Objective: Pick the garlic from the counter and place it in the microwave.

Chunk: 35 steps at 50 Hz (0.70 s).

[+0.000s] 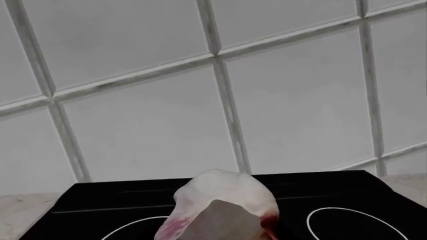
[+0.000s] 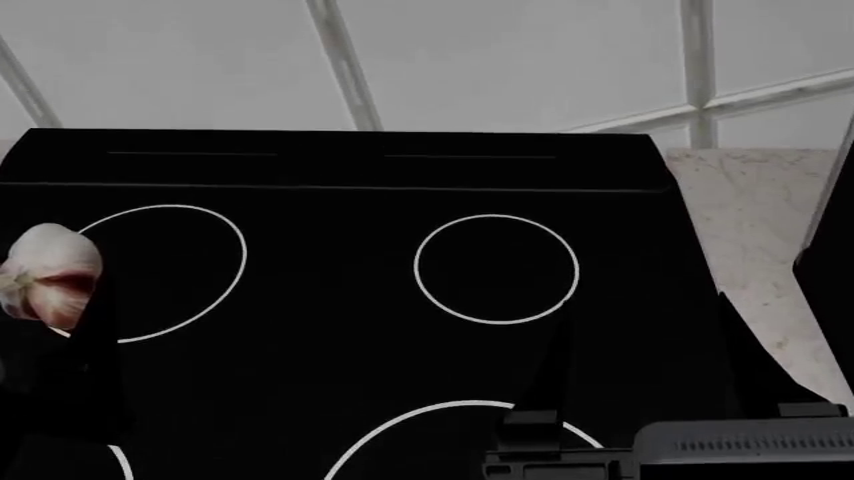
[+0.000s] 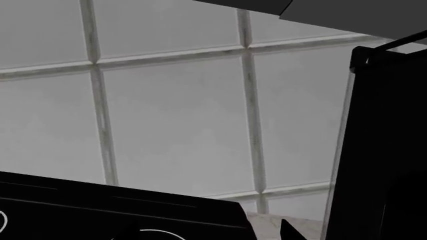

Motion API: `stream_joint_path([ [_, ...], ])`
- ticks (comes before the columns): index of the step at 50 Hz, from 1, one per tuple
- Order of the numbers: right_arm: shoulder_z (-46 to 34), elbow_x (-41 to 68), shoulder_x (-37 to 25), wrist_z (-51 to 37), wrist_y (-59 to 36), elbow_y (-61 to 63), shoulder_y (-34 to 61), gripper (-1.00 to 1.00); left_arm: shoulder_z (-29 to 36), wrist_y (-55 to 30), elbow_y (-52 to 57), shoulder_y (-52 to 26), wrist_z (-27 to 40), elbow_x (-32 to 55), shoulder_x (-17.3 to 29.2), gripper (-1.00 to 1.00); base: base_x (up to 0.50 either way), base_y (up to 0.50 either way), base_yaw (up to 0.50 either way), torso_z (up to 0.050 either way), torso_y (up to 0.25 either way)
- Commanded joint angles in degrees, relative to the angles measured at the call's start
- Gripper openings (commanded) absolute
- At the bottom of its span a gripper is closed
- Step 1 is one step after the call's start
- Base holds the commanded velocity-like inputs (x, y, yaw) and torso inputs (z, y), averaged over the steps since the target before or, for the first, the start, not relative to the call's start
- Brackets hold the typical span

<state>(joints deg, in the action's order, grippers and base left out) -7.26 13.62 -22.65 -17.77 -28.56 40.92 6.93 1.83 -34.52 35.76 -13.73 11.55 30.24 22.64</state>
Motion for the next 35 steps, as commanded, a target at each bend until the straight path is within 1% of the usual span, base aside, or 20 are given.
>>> stream_joint_path([
  [1,-0.1,0.1,-0.2,-0.1,0.3,0.0,-0.3,1.0,0.1,0.7,-0.1,0.2,1.0,1.5,0.1,-1.0,0.0,0.0,0.0,0.0,0.01],
  [6,-0.1,0.2,-0.4,-0.2,0.1,0.3,-0.3,1.0,-0.8,3.5,0.6,1.4,0.2,1.4,-0.1,-1.0,0.0,0.0,0.0,0.0,0.0],
  [11,-0.2,0.4,-0.5,-0.3,-0.4,0.7,0.1,1.0,-1.1,11.2,1.4,3.3,-2.1,-0.7,-1.4,-1.0,0.0,0.0,0.0,0.0,0.0],
  [14,-0.5,0.4,-0.5,-0.3,-1.2,1.0,0.6,1.0,-1.4,17.4,2.5,4.5,-3.5,-2.6,-2.6,-1.0,0.0,0.0,0.0,0.0,0.0],
  [17,-0.6,0.4,-0.6,-0.4,-1.3,0.9,0.7,1.0,-1.7,18.7,3.0,4.8,-3.6,-2.7,-3.0,-1.0,0.0,0.0,0.0,0.0,0.0],
  [20,-0.9,0.3,-0.6,-0.4,-1.4,0.9,0.9,1.0,-2.1,22.8,3.5,5.4,-4.4,-4.0,-3.7,-1.0,0.0,0.0,0.0,0.0,0.0],
  [22,-1.0,0.4,-0.6,-0.5,-1.7,1.2,1.0,1.0,-2.3,23.6,4.2,5.7,-4.3,-4.5,-3.8,-1.0,0.0,0.0,0.0,0.0,0.0],
  [27,-0.9,0.4,-0.6,-0.4,-0.5,0.7,0.4,1.0,-2.2,28.5,5.3,6.2,-4.6,-8.7,-4.1,-1.0,0.0,0.0,0.0,0.0,0.0],
  [29,-0.9,0.4,-0.7,-0.5,-0.7,0.9,0.3,1.0,-2.4,29.1,5.6,6.0,-4.6,-8.5,-4.3,-1.0,0.0,0.0,0.0,0.0,0.0],
  [30,-0.9,0.4,-0.7,-0.5,-0.7,0.9,0.3,1.0,-2.3,30.9,5.3,5.9,-5.0,-9.5,-4.6,-1.0,0.0,0.0,0.0,0.0,0.0],
  [34,-0.7,0.5,-0.7,-0.5,-0.1,0.7,0.0,1.0,-1.9,32.1,5.7,5.5,-4.9,-11.1,-4.7,-1.0,0.0,0.0,0.0,0.0,0.0],
  [35,-0.6,0.5,-0.7,-0.6,-0.1,0.8,0.0,1.0,-1.7,33.7,5.8,5.3,-5.2,-12.3,-4.9,-1.0,0.0,0.0,0.0,0.0,0.0],
])
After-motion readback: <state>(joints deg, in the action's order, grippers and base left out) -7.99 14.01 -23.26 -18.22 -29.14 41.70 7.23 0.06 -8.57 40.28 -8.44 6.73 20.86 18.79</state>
